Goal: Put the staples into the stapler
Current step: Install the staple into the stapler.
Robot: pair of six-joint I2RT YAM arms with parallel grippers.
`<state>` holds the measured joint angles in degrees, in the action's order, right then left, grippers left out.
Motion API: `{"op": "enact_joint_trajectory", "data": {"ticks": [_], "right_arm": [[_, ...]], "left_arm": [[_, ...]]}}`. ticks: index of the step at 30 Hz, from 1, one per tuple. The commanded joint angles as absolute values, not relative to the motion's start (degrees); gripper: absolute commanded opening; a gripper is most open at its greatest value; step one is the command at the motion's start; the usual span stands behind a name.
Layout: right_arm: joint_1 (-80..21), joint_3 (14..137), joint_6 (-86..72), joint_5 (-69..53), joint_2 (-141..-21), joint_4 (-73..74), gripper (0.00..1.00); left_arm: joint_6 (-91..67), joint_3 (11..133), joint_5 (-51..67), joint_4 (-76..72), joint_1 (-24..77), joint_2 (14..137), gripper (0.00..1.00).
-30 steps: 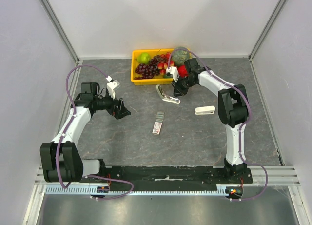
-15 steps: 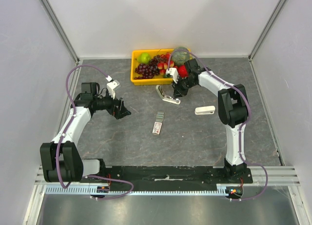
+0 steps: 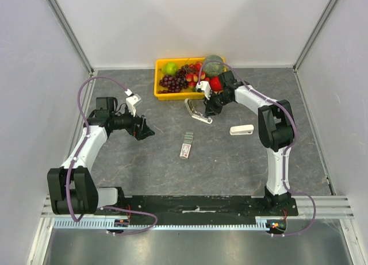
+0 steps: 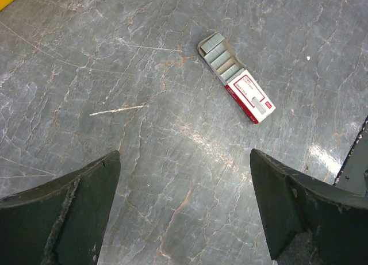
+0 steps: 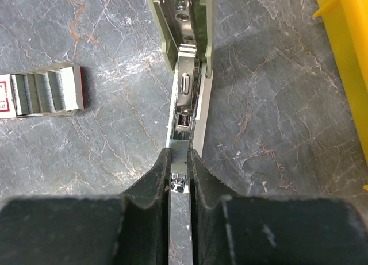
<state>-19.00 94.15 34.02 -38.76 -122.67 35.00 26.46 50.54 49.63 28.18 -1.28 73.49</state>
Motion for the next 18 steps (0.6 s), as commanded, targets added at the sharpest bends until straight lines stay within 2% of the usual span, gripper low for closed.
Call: {"op": "enact_joint_trajectory", "data": {"ticks": [1, 8, 18], "right_arm": [[-19.42, 93.34, 34.01, -39.46, -117.95, 31.47, 0.15], [-19.60, 91.15, 31.03, -38.67, -116.90, 27.34, 0.15], [-19.86, 90.09, 34.63, -40.43, -117.42, 28.65, 0.16]], "left_arm": [[26.72, 50.27, 50.98, 26.54, -1.58, 73.65, 1.00], [26.81, 50.18, 50.98, 26.54, -1.49, 73.48, 1.00], [26.89, 50.01, 51.06, 26.54, -1.49, 73.39, 1.00]]}}
